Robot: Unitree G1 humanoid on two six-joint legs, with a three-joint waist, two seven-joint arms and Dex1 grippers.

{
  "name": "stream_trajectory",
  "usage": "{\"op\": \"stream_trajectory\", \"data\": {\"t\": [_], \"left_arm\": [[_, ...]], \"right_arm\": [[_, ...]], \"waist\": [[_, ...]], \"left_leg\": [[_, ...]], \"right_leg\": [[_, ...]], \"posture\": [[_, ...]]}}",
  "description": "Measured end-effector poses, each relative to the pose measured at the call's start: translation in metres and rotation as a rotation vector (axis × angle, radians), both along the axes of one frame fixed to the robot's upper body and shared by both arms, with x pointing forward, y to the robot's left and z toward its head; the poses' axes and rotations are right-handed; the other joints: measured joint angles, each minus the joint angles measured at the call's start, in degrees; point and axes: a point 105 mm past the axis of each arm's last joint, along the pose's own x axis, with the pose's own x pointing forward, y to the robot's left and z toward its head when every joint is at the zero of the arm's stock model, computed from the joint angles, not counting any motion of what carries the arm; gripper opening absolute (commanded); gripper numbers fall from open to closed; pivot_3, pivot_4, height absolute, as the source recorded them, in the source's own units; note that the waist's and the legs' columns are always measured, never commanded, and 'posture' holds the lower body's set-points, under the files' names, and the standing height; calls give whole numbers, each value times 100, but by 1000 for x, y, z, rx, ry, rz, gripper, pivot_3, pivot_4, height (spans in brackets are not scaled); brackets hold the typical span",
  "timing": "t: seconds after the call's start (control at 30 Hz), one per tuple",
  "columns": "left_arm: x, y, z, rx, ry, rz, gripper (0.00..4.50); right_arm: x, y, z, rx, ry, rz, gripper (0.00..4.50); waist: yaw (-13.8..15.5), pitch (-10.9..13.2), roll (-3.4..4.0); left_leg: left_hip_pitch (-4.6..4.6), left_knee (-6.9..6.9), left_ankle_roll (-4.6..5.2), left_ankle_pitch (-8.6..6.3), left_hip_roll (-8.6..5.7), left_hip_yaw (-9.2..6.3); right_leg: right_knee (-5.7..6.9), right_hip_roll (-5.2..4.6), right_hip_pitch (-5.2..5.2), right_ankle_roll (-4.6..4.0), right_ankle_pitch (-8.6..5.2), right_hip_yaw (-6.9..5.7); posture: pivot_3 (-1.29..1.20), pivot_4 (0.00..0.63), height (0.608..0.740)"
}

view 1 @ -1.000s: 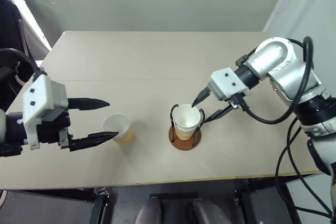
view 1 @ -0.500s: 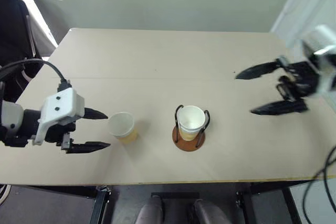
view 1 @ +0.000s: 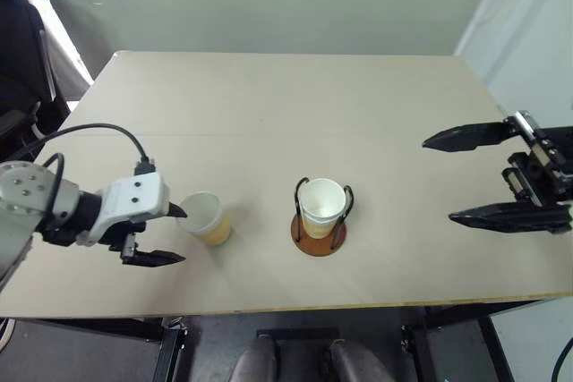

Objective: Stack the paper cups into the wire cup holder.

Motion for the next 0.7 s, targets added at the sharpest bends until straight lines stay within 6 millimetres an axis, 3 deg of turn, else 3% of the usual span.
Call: {"op": "stream_trajectory", "data": {"t": [0.03,0.13,0.43,0.7], "left_arm": [[3,-3,-1,-12,-6,-5,4060],[7,-4,-8,-12,7,-4,3444],[4,-6,-10,-9,52,-41,125],[10,-21,20,-95,4,-125,39]], "right_arm": [[-1,-1,0,-4,2,-9,4460],[-4,1,-1,-11,-5,-19,4500],[-9,-2,-6,-33,6,-46,4500],[-8,-3,-7,-39,-3,-54,4500]], "waist": [[12,0,0],[17,0,0],[18,0,0],[23,0,0]], "left_leg": [[-2,0,1,-1,-1,-1],[-6,0,4,-3,-2,-1],[-7,19,7,-6,-6,-2],[-8,44,16,-10,-8,-7]], "right_leg": [[0,0,0,2,-1,0],[-2,0,-2,7,-4,0],[3,-1,2,21,-8,2],[4,-1,12,30,-2,2]], "posture": [[0,150,740],[0,150,740],[0,150,740],[0,150,740]]}}
